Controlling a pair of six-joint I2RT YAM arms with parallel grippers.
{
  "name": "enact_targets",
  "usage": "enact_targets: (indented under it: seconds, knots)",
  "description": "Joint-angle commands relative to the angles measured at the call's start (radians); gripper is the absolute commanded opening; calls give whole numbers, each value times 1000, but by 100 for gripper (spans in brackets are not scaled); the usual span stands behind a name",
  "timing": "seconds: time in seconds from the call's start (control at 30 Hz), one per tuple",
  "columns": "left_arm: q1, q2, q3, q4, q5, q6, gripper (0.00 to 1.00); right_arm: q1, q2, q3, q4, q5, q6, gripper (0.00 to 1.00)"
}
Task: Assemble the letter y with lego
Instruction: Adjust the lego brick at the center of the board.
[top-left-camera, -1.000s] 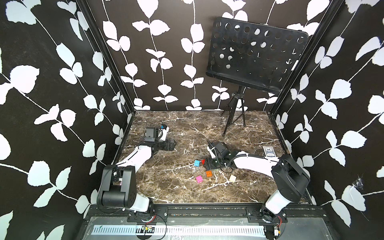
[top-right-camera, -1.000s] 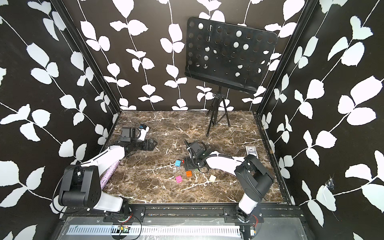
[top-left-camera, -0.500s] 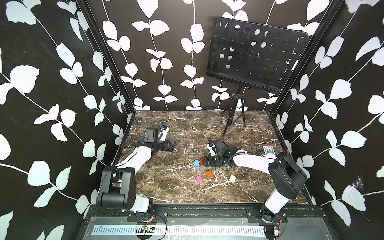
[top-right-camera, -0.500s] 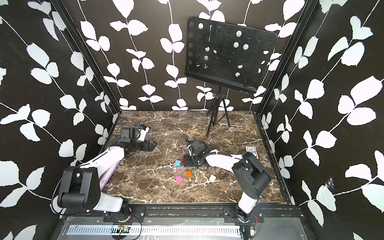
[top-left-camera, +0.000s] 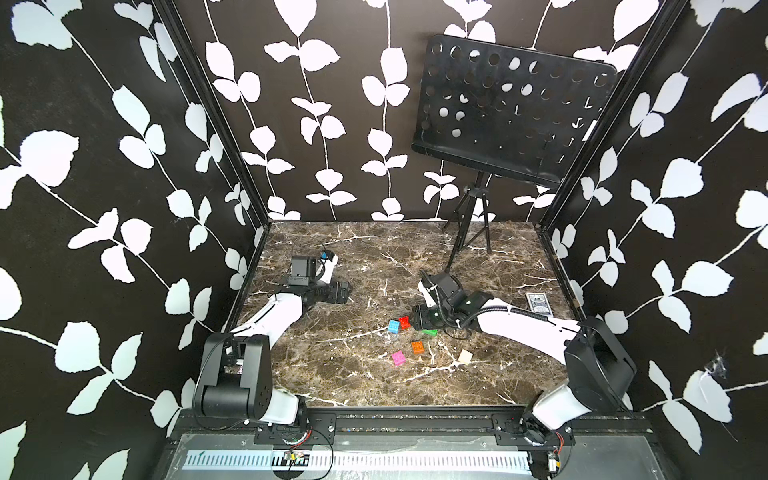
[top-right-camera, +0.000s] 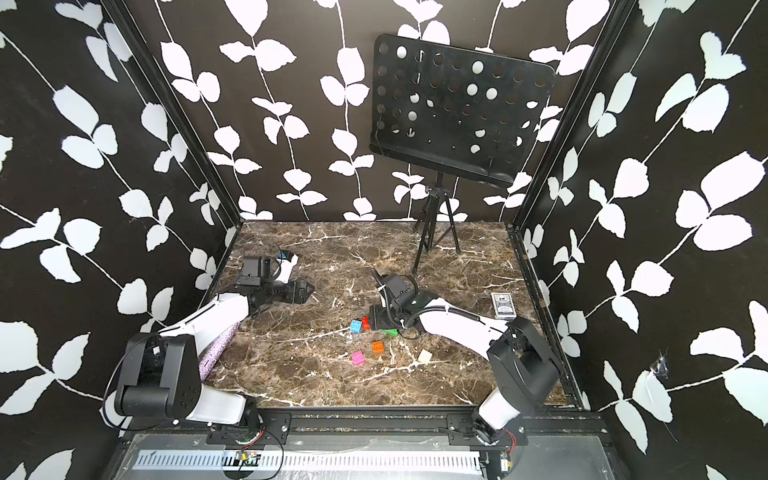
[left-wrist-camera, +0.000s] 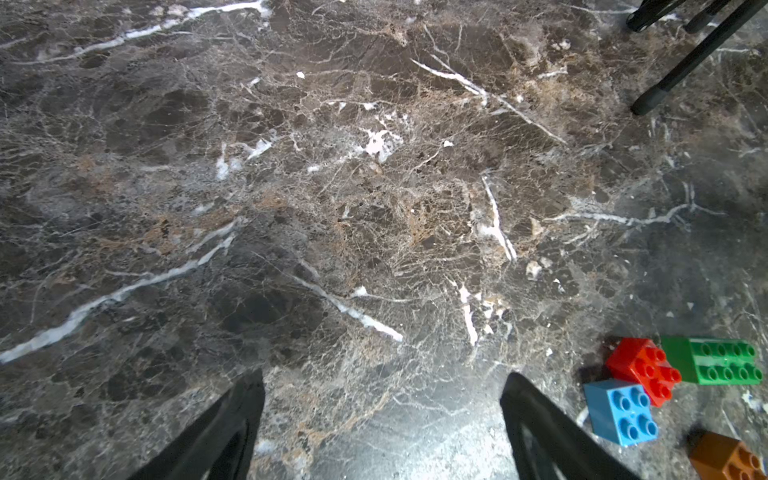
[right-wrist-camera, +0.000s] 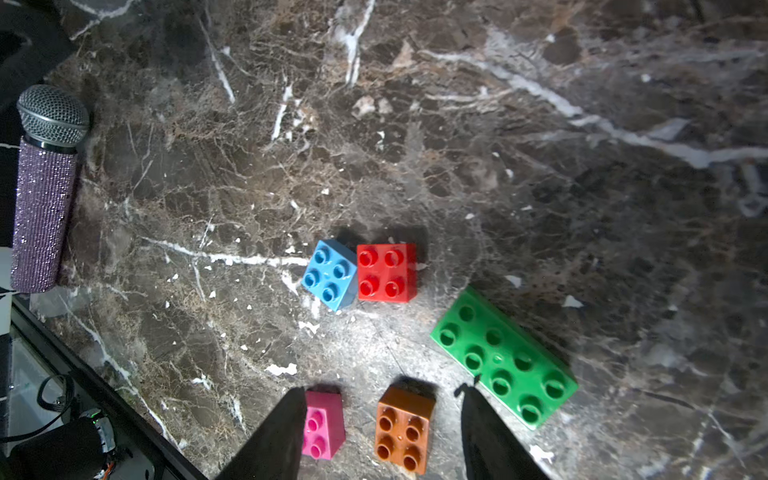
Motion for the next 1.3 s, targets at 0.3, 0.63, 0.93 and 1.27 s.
enact_targets:
  seconds: [0.3, 0.63, 0.93, 1.27]
  knots:
    - [5, -29, -20, 8, 12, 7, 91, 10, 160, 38, 63, -82, 34, 58]
    - [6, -32, -21, 9, 8, 12, 91, -108, 85, -48, 48, -55, 13, 58]
    - [5, -36, -23, 10, 6, 18, 92, -13, 83, 34, 45, -72, 33, 54]
    - [7, -44, -23, 8, 1, 21, 92, 52, 203, 102, 114, -130, 74, 52]
